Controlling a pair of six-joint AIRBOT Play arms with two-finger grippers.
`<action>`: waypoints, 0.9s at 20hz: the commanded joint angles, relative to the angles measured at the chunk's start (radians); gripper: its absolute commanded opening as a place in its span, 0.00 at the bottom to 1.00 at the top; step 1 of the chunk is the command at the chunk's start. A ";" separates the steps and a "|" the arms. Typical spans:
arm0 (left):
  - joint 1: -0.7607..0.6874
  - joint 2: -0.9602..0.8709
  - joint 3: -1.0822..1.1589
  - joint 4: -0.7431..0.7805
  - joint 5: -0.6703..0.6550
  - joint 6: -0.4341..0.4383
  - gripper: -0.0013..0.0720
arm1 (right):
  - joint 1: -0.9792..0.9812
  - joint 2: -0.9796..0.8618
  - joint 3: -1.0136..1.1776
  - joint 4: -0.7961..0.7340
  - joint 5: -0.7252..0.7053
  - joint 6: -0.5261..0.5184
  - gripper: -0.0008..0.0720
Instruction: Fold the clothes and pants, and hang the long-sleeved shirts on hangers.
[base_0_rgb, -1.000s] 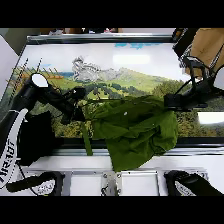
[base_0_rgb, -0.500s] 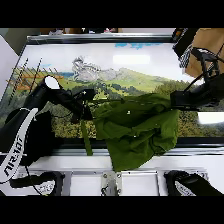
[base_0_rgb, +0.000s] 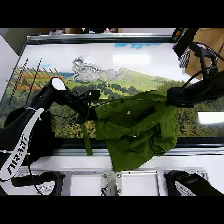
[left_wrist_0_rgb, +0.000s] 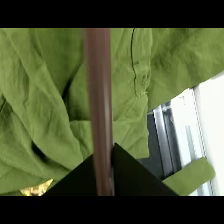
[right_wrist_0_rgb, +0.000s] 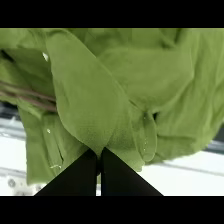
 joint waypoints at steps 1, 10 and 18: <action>-0.010 -0.001 0.000 -0.002 0.000 0.002 0.03 | 0.002 0.000 0.001 0.016 -0.076 -0.007 0.03; -0.010 -0.001 0.000 -0.002 -0.008 0.002 0.03 | 0.048 -0.002 0.000 0.172 -0.187 -0.085 0.03; -0.010 -0.001 0.000 -0.002 -0.016 0.001 0.04 | 0.230 -0.051 0.000 0.172 -0.276 -0.084 0.03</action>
